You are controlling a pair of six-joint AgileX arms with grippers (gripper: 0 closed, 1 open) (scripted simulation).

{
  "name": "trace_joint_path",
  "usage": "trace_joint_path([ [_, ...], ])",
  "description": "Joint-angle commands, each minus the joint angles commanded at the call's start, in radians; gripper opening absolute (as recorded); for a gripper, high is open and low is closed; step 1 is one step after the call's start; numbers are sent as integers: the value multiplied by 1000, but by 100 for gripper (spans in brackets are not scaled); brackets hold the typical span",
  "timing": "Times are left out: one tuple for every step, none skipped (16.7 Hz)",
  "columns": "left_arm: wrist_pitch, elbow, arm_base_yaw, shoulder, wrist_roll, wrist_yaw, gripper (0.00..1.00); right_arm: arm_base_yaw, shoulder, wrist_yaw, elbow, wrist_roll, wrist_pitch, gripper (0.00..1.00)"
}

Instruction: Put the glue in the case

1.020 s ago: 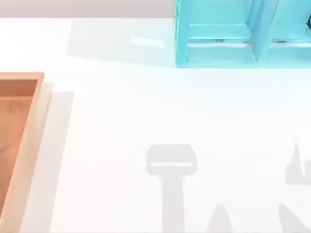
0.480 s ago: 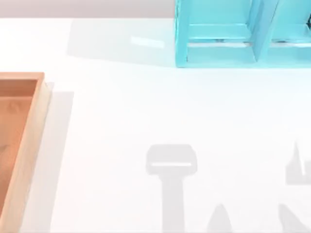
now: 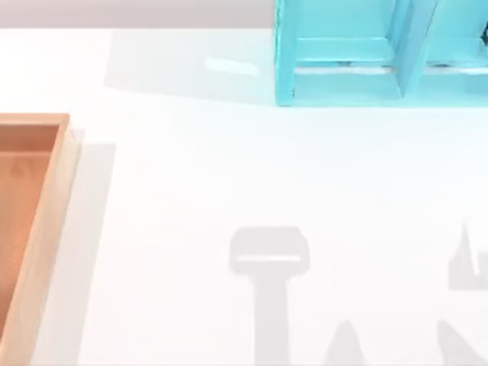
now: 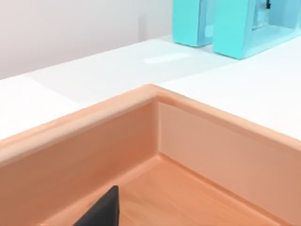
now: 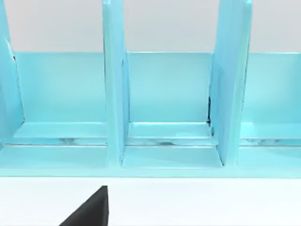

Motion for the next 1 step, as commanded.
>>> trace_joint_path([
  [0,0,0,0,0,0,100,0,0,0,0,0,0,100],
])
